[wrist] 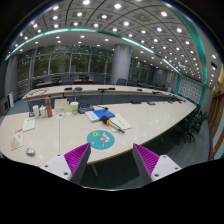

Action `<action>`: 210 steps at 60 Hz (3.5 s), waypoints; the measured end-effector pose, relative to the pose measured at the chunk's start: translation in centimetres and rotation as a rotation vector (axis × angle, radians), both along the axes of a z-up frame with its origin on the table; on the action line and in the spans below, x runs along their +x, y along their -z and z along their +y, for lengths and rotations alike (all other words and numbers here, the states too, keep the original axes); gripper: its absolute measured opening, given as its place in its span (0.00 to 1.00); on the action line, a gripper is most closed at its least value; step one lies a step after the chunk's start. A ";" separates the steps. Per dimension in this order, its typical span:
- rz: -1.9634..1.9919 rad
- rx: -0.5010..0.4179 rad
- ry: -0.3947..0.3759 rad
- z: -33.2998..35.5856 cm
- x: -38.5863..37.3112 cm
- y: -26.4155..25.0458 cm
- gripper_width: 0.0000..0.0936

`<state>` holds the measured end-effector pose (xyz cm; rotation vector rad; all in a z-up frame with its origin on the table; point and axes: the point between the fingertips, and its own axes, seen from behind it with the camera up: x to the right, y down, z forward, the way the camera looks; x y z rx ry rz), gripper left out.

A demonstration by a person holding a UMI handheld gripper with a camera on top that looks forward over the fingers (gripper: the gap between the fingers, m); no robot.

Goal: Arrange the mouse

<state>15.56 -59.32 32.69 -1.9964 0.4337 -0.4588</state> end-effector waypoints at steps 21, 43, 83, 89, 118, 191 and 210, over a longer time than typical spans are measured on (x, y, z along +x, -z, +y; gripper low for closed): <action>0.071 -0.204 -0.067 1.6 -7.5 16.1 0.91; 0.144 -0.218 -0.387 13.6 -32.6 27.7 0.91; 0.086 -0.266 -0.498 32.1 -44.5 33.5 0.91; 0.087 -0.262 -0.494 34.1 -44.7 33.5 0.91; 0.103 -0.252 -0.576 38.4 -46.9 34.2 0.50; 0.197 -0.108 -0.286 37.9 12.5 26.9 0.39; 0.237 -0.159 -0.277 36.7 14.2 33.3 0.51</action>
